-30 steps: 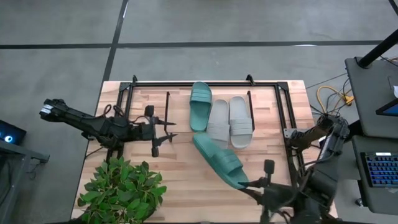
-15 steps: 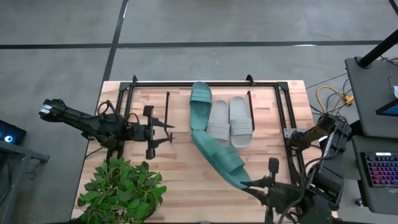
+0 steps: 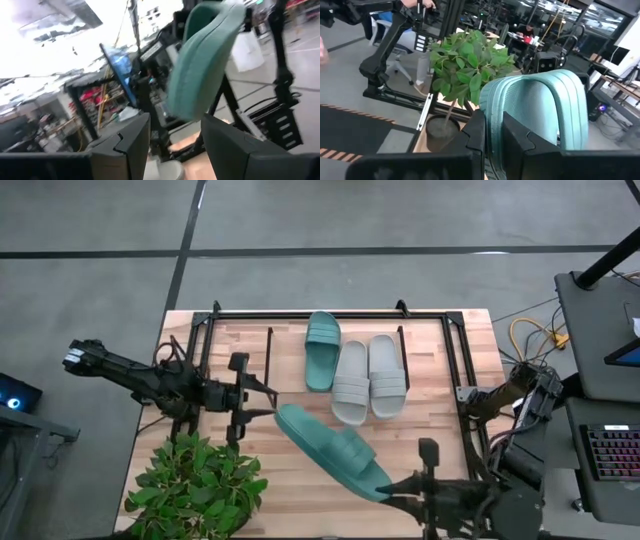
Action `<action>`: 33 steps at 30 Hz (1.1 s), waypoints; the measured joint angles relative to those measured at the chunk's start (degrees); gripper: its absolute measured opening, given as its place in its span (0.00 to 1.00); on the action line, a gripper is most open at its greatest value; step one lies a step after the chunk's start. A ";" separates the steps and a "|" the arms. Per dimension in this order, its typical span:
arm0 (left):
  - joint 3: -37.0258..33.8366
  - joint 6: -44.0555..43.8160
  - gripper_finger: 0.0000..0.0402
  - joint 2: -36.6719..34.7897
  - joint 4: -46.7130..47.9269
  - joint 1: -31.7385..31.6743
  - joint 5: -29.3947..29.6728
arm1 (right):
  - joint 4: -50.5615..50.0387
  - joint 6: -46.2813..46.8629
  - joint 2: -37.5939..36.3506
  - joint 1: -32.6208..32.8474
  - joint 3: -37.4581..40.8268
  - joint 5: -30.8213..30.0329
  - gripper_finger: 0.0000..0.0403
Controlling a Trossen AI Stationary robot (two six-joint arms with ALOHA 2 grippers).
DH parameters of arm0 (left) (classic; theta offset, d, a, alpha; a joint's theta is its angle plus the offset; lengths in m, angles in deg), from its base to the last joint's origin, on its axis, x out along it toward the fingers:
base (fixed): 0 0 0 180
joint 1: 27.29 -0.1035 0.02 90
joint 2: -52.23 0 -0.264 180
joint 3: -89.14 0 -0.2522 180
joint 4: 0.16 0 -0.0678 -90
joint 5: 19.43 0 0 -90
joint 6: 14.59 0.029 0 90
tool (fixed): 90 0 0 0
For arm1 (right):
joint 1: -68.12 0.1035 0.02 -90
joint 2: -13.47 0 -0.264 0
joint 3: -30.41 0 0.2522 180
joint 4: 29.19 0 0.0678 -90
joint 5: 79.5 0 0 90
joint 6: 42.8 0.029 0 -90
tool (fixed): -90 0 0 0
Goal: Pick and place slides into the shelf
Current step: Put the green slides on the shelf
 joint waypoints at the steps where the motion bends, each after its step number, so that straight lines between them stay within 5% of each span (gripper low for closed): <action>1: 0.09 0.01 0.40 -0.02 -0.10 0.00 -1.03 | 0.01 -0.05 0.00 -0.31 0.00 0.80 0.06; 7: -0.03 -0.03 0.40 -0.07 -0.06 0.00 -6.09 | 0.24 -0.46 0.00 -1.36 0.04 2.67 0.06; 33: 2.77 2.56 0.40 3.26 -0.14 -1.27 -6.37 | 0.90 0.98 0.07 -3.75 0.28 8.58 0.06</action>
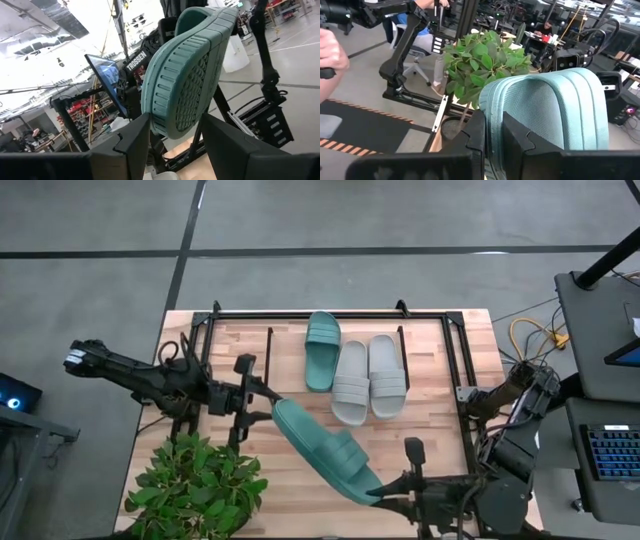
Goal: Pick and place slides into the shelf
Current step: Put the green slides on the shelf
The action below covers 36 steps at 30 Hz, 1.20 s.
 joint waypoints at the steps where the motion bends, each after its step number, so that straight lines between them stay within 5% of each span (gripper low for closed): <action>1: 0.00 0.00 0.40 0.00 0.20 -0.10 -0.10 | 0.00 0.24 0.00 0.00 0.00 0.00 0.06; 16: -0.28 -0.26 0.40 -1.20 0.23 -0.83 -0.71 | -0.02 1.74 0.02 0.19 0.72 -0.07 0.06; 30: -0.24 -1.62 0.40 1.13 0.20 -0.96 -15.02 | 0.00 -0.14 0.02 0.17 0.83 -0.18 0.06; 36: 0.95 -1.29 0.40 3.85 -0.23 -1.05 -15.20 | 0.57 -2.07 0.02 -0.17 0.83 -0.43 0.06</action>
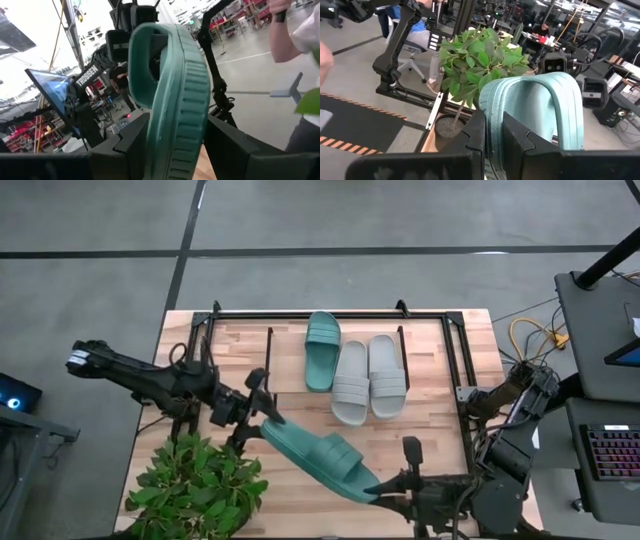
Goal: Pick and place slides into the shelf
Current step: Put the green slides on the shelf
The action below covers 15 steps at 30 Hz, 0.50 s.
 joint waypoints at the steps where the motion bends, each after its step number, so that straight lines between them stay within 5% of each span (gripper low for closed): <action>1: 0.07 0.43 0.40 0.36 0.04 -0.02 0.06 | 0.10 -0.38 0.00 -0.03 0.00 -0.03 0.06; 8: 0.56 3.34 0.37 1.11 -0.48 -0.05 0.07 | 0.33 -0.68 0.00 -0.02 0.00 -0.03 0.06; 15: 0.56 6.49 0.12 1.07 -0.66 -0.02 -0.46 | 0.50 -0.72 0.00 -0.09 0.00 -0.07 0.06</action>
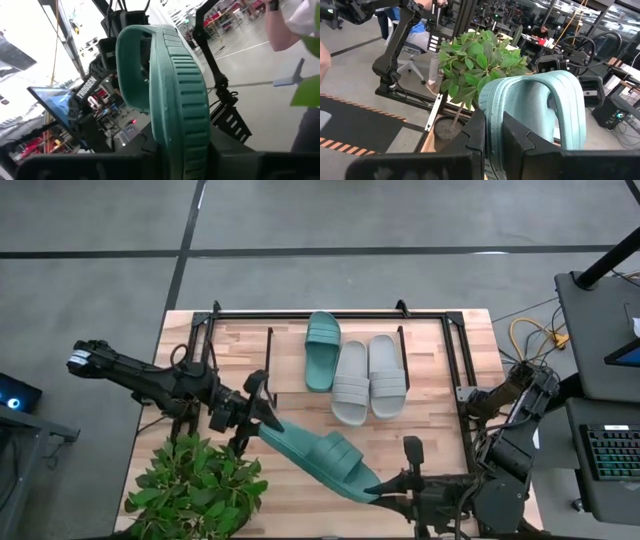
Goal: Pick and place slides into the shelf
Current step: Put the green slides on the shelf
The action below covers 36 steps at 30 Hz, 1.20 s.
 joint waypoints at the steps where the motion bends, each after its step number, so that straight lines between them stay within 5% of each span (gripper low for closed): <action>1: 0.00 0.81 0.11 0.00 -0.15 -0.06 0.06 | 0.00 -0.14 0.00 0.00 0.00 -0.02 0.06; 6: 0.07 4.21 0.11 0.00 -1.12 -0.13 3.09 | -0.06 -0.34 0.00 0.00 0.00 -0.17 0.07; 11: 1.14 4.04 0.11 -0.32 -1.57 -0.09 12.54 | -0.33 -0.45 -0.45 0.49 0.00 -2.15 0.13; 21: 7.11 4.08 0.11 1.76 -0.52 -0.13 26.14 | -0.11 -5.36 -2.64 7.77 -0.02 -33.88 0.22; 29: 15.61 7.11 0.11 10.22 -1.03 -0.15 51.90 | -0.11 -6.81 -2.88 13.86 0.19 -42.32 0.20; 36: 24.90 13.55 0.11 20.47 -0.79 1.16 63.42 | -5.38 -2.29 -3.04 18.26 2.48 -43.30 0.16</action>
